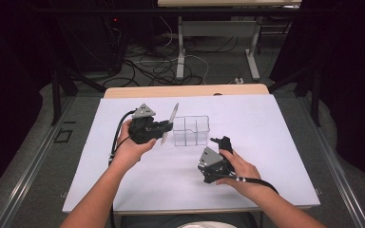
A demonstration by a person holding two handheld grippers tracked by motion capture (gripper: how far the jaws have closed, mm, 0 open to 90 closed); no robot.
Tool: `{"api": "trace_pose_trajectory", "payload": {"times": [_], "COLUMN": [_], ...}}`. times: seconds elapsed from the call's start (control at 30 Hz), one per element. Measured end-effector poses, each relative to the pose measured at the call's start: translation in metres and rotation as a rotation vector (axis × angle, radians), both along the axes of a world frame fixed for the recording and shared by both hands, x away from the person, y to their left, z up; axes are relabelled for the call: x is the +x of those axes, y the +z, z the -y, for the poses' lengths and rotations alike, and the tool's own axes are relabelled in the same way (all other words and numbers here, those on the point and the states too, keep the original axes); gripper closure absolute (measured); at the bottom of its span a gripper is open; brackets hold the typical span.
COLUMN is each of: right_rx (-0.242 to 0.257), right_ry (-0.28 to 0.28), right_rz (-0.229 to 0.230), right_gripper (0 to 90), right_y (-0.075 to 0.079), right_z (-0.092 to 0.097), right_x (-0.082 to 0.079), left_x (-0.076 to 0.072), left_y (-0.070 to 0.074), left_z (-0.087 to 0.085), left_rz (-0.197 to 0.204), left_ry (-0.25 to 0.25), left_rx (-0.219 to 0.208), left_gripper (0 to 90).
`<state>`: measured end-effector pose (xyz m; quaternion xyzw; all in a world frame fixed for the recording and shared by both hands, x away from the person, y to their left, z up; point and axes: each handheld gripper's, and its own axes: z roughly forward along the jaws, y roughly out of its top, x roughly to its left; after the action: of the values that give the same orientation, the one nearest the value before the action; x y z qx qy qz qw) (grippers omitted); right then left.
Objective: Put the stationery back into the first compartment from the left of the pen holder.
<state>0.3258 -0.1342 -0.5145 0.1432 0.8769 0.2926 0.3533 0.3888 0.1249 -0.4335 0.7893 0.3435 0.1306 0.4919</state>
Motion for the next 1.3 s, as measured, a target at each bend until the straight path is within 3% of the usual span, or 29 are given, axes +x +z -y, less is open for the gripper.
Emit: {"api": "trace_pose_trajectory", "payload": {"times": [0.33, 0.67, 0.83, 1.03, 1.3], "right_rx": [0.135, 0.277, 0.351, 0.392, 0.412], "right_ry": [-0.105, -0.182, -0.236, -0.268, -0.286], "right_rz": [-0.126, -0.18, -0.247, -0.267, -0.285], "right_gripper": [0.0, 0.0, 0.0, 0.0, 0.0], "right_y": [-0.003, -0.005, -0.007, -0.008, -0.009], "right_z": [0.015, 0.032, 0.043, 0.05, 0.054], "right_x": [0.01, 0.019, 0.024, 0.023, 0.022], "left_x": [0.009, 0.023, 0.029, 0.036, 0.044], "left_y": [0.01, 0.008, 0.005, 0.0, -0.01], "left_z": [-0.002, 0.008, 0.015, 0.024, 0.036], "left_rz": [0.074, 0.102, 0.116, 0.134, 0.123], "left_ry": [0.082, 0.147, 0.172, 0.183, 0.2], "left_rx": [-0.09, -0.148, -0.176, -0.172, -0.17], "left_gripper": [79.4, 79.4, 79.4, 79.4, 79.5]}}
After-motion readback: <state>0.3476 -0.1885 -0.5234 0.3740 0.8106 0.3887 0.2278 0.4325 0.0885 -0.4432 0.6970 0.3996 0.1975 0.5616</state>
